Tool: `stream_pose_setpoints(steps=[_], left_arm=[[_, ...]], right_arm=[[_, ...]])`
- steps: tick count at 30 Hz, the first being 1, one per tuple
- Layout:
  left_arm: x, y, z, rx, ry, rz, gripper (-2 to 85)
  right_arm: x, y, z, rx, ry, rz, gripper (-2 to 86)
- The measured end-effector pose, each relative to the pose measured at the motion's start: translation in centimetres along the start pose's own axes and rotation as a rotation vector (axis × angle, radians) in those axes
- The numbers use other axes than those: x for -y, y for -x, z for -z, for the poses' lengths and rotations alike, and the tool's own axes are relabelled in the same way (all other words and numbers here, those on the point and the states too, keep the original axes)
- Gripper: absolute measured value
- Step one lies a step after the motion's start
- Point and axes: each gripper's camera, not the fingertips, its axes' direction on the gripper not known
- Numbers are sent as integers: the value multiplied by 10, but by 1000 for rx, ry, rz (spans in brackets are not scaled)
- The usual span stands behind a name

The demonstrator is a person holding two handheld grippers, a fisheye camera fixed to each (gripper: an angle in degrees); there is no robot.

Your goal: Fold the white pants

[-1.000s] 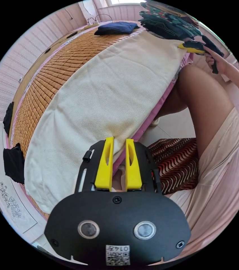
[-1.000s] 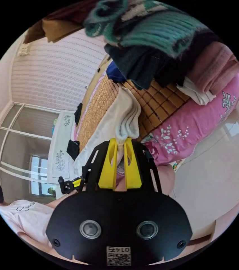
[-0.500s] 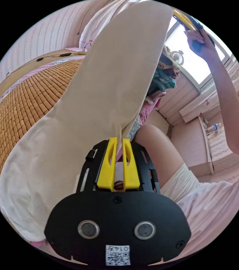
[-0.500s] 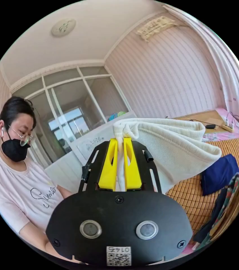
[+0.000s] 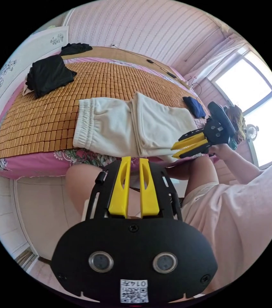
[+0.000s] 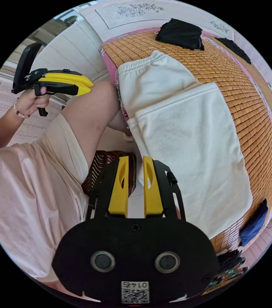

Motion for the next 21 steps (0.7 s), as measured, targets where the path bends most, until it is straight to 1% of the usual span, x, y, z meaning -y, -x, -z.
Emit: stream_pose_setpoints(steps=[4,8,9,11,12,14,16,17,19,21], left_arm=[[24,-5,-29,-22,-6,-34,82],[55,-16,-80,-54,28,-54,96],[64,-18,-98,-68,62,-54,88],[72,-18,-121,-32,119,-48,50],[74,-18,-129,22,149,-54,8],[72,-20,-123,9,142,-99,-3],[64,-23,-109,-11,149,-142,-7],[61,-24,-105,-11,148,-154,-7],[45,-24,-94,3,147,-187,-6],[38,-18,-89,18,139,-172,-1]], right_arm=[[35,-33,19,26,-93,-107,97],[83,-69,35,-81,-154,-149,123],[102,-82,36,-119,-154,-166,131],[130,-104,35,-141,-139,-195,141],[146,-117,33,-144,-132,-207,148],[167,-135,26,-141,-103,-220,148],[186,-153,11,-22,-3,-197,114],[188,-156,9,-2,12,-191,99],[186,-153,15,-54,-39,-156,43],[183,-147,24,-80,-88,-134,22]])
